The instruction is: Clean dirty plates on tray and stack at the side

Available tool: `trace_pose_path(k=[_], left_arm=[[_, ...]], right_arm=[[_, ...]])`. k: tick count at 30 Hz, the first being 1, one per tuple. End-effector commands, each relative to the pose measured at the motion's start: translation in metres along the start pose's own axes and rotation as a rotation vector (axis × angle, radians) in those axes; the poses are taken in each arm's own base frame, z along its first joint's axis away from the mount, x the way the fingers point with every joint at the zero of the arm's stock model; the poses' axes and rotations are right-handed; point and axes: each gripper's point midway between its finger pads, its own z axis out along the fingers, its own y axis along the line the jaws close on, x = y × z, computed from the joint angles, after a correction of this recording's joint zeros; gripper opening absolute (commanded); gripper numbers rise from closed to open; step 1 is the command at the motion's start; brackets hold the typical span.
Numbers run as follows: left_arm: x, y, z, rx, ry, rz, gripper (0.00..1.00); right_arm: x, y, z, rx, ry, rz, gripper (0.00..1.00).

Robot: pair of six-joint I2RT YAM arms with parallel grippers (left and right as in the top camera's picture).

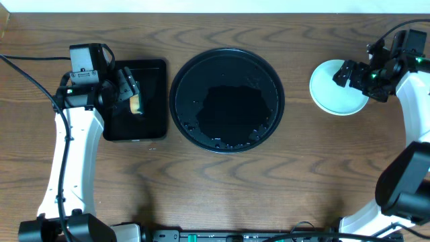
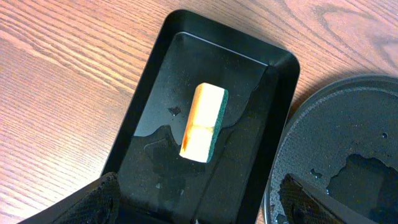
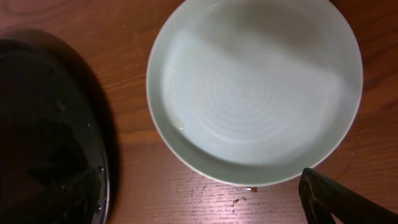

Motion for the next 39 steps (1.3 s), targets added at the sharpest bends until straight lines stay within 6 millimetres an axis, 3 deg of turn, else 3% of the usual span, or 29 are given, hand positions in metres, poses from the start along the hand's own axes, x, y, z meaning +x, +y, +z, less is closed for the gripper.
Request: trace_pose_path(k=[1, 6, 11, 17, 20, 25, 29, 32, 39], left_arm=[[0.003, 0.002, 0.001, -0.012, 0.008, -0.008, 0.82], [0.004, 0.003, 0.001, -0.012, 0.008, -0.008, 0.82], [0.004, 0.003, 0.001, -0.012, 0.008, -0.008, 0.82], [0.004, 0.003, 0.001, -0.012, 0.008, -0.008, 0.82], [0.004, 0.003, 0.001, -0.012, 0.008, -0.008, 0.82], [0.003, 0.002, 0.001, -0.012, 0.008, -0.008, 0.82], [0.003, 0.002, 0.001, -0.012, 0.008, -0.008, 0.82], [0.004, 0.003, 0.001, -0.012, 0.008, -0.008, 0.82], [0.003, 0.002, 0.001, -0.012, 0.008, -0.008, 0.83]], right_arm=[[-0.01, 0.04, -0.056, -0.046, -0.139, -0.097, 0.99], [-0.005, 0.093, -0.15, -0.108, -0.366, -0.224, 0.99], [0.035, 0.141, -0.261, -0.202, -0.629, -0.364, 0.99], [0.101, 0.149, -0.373, -0.207, -0.961, -0.504, 0.99], [0.141, 0.144, -0.408, -0.206, -1.074, -0.576, 0.99], [0.197, 0.127, -0.426, -0.132, -1.195, -0.727, 0.99], [0.218, 0.116, -0.407, -0.046, -1.233, -0.854, 0.99], [0.221, 0.11, -0.384, -0.007, -1.254, -0.906, 0.99], [0.198, 0.118, -0.346, -0.037, -1.455, -0.946, 0.99]])
